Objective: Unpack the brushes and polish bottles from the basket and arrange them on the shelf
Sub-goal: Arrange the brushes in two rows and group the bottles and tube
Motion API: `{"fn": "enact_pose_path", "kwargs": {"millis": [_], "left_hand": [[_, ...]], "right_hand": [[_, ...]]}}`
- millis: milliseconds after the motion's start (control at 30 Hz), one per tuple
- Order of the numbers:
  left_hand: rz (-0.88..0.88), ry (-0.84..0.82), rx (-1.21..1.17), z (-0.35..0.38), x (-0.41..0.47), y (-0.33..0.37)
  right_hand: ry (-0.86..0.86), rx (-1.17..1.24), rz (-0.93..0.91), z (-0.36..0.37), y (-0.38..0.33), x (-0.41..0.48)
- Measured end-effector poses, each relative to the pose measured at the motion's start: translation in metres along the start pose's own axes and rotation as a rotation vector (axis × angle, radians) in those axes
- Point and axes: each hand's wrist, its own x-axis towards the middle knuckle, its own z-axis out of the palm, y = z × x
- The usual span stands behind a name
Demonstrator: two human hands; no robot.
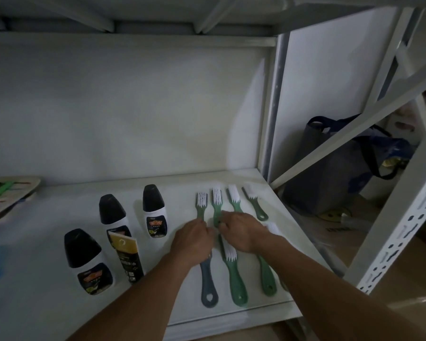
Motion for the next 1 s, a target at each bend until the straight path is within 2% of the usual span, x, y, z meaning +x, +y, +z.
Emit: {"fn": "enact_pose_path", "kwargs": {"millis": [200,400,533,633,667,733,800,900,1000], "left_hand": [[0.004,-0.089,0.121,-0.005,0.011,0.006],[0.073,-0.168,0.336,-0.004,0.022,0.011],[0.054,-0.192,0.318,-0.006,0.022,0.016],[0.099,-0.206,0.338,-0.004,0.022,0.011],[0.115,-0.179,0.334,-0.001,0.024,0.007],[0.143,0.009,0.211,0.004,0.025,0.007],[0.213,0.121,0.088,0.007,0.023,0.023],[0.314,-0.022,0.088,0.014,0.021,0.058],[0.271,-0.220,0.236,0.028,0.029,0.082]], "right_hand": [[-0.152,-0.074,0.024,0.001,-0.003,0.026],[-0.144,-0.108,0.033,-0.002,0.003,0.037],[-0.146,0.054,0.118,0.001,0.006,0.035],[-0.086,0.193,0.081,-0.013,0.004,0.019],[-0.024,0.221,0.068,-0.018,0.009,0.010],[0.148,0.246,0.086,-0.026,0.029,-0.008],[0.218,0.214,0.134,-0.030,0.056,-0.025],[0.123,0.199,0.200,-0.031,0.084,-0.038],[-0.021,0.222,0.247,-0.033,0.094,-0.036]]}}
